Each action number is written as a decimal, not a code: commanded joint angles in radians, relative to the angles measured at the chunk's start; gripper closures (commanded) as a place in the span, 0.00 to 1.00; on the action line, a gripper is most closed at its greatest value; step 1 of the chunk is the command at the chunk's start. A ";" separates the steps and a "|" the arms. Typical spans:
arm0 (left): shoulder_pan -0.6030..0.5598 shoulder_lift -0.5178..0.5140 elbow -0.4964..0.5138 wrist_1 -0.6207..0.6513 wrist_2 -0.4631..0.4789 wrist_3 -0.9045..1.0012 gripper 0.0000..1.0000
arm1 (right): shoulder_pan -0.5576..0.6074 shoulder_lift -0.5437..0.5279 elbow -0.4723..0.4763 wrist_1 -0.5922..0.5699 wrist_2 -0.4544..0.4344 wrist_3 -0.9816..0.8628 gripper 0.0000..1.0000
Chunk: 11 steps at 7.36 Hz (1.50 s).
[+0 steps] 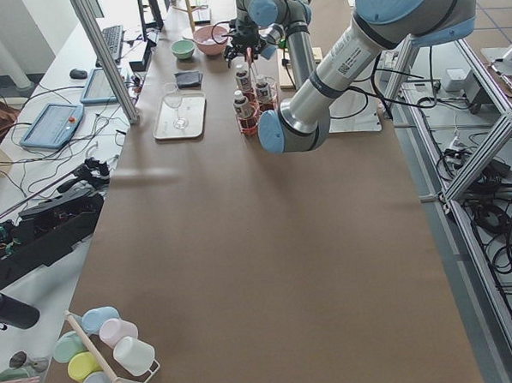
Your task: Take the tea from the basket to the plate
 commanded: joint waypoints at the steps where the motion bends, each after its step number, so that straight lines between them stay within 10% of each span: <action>1: 0.000 0.001 -0.002 0.001 0.000 -0.002 1.00 | 0.008 0.004 -0.009 -0.011 -0.001 0.004 0.03; 3: 0.000 -0.001 -0.002 0.001 0.000 -0.002 1.00 | 0.008 0.013 -0.005 -0.021 -0.001 0.030 0.31; 7: -0.002 -0.001 -0.002 0.001 0.000 -0.002 1.00 | -0.003 0.012 0.005 -0.020 -0.001 0.065 0.50; 9: -0.002 0.001 -0.004 0.001 0.000 -0.002 1.00 | -0.003 0.007 0.008 -0.012 -0.001 0.068 0.90; 11: -0.002 0.002 -0.004 0.001 0.000 -0.002 1.00 | -0.001 0.001 0.035 -0.012 -0.001 0.091 1.00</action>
